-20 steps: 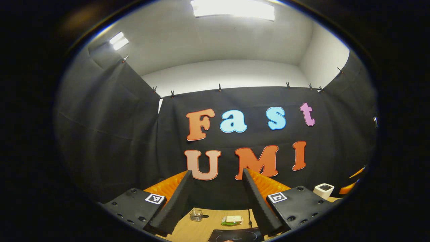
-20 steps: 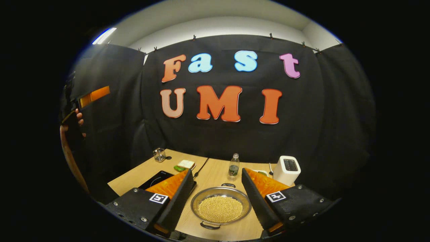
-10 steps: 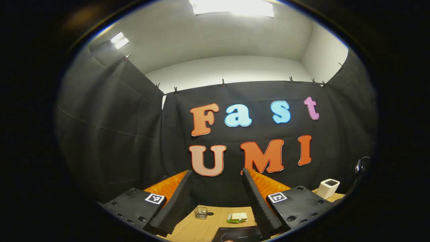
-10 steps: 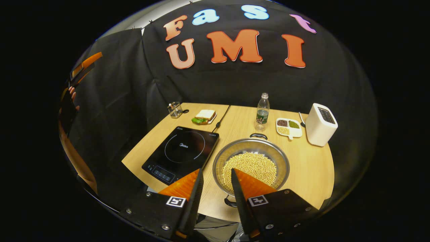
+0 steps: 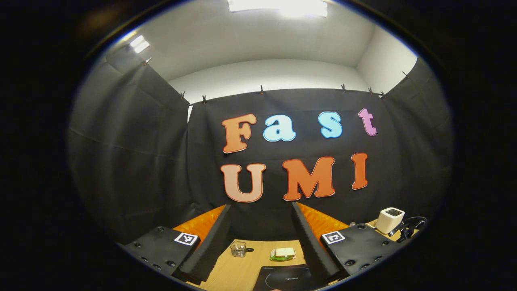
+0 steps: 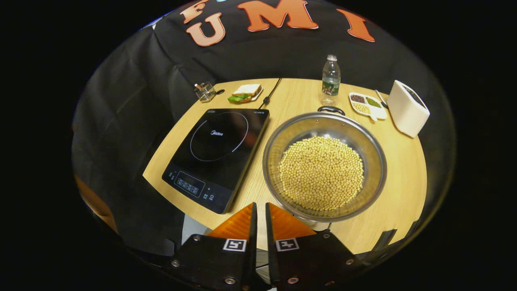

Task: First push the handle of the pot to place it horizontally, then grasp the pot with both hands and set it on the induction cooktop.

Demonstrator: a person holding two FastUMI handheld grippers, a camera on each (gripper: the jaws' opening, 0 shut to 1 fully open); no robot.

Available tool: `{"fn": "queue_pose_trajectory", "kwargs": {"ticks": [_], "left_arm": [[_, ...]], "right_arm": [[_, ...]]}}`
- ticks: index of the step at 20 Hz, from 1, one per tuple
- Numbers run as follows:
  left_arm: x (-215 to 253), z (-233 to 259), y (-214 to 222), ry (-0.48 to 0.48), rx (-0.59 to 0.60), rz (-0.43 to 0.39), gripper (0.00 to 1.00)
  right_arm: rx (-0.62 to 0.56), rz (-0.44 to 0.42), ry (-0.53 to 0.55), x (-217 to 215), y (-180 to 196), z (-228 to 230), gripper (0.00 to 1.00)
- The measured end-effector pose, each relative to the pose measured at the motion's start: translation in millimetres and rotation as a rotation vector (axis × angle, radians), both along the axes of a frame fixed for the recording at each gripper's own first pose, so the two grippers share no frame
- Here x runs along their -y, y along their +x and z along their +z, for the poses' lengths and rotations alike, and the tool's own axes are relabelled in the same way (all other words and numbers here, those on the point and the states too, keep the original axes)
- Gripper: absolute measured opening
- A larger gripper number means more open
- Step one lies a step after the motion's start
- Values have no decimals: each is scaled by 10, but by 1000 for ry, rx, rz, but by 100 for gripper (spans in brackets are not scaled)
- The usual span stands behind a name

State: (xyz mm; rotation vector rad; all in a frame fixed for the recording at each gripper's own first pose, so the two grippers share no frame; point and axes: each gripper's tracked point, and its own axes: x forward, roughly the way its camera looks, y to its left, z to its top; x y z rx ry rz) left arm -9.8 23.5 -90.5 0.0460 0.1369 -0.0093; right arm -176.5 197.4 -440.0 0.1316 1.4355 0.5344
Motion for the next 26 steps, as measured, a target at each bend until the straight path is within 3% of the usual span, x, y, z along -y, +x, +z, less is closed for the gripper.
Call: {"fn": "queue_pose_trajectory", "kwargs": {"ticks": [3, 6, 12, 14, 19, 26], "left_arm": [[-40, -37, 22, -1, -7, 2, 93], [-45, -102, 55, -7, -16, 0, 98], [-35, -334, 122, -7, -61, -7, 98], [-35, -401, 138, -10, -78, -6, 94], [-56, -591, 204, -30, -119, -2, 96], [-28, -833, 260, -34, -163, -2, 98]], "right_arm": [[-73, -10, -27, 7, -110, -252, 0], [-122, 3, -38, 2, -245, -396, 0], [-156, -2, -72, 54, -274, -620, 0], [-161, -19, -65, 38, -240, -645, 0], [-164, 1, -58, 46, -256, -665, 0], [-214, -64, -71, 351, -269, -796, 0]]}}
